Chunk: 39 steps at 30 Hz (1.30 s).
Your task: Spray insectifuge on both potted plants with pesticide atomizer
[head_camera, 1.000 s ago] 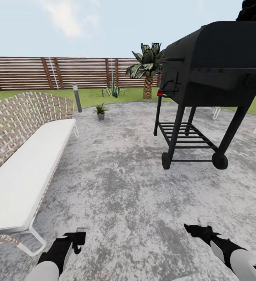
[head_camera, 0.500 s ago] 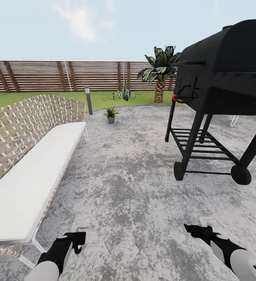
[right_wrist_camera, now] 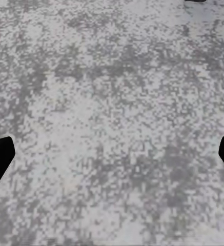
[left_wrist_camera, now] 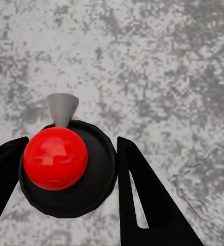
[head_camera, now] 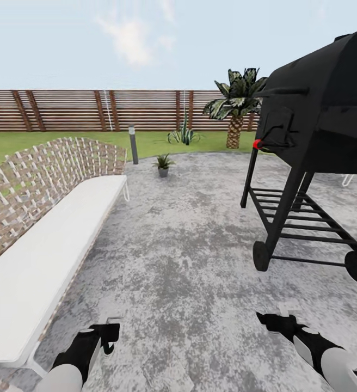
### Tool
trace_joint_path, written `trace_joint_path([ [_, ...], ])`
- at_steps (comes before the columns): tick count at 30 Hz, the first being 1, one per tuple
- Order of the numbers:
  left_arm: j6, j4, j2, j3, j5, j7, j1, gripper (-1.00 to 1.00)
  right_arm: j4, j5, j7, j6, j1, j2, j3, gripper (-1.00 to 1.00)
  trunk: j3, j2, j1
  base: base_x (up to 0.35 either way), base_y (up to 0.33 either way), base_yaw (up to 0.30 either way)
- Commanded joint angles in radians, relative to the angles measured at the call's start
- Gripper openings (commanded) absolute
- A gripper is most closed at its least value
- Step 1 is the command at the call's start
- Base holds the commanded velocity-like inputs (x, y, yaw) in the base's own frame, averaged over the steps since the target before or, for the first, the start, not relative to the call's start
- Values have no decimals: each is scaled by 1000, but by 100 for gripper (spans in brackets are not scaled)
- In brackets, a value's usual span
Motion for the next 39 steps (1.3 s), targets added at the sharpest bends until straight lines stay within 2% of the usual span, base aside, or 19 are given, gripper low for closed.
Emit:
trace_joint_path([
  [1,4,-4,-2,8,-8,-9,-1,-100,1,2,5,-3,0,0,-8,100,0,0,0,289,-170,78],
  [18,4,-4,-2,8,-8,-9,-1,-100,1,2,6,-3,0,-1,-8,100,14,0,0,291,-159,52],
  [39,4,-4,-2,8,-8,-9,-1,-100,0,5,14,-3,0,-1,-8,100,15,0,0,301,121,0],
])
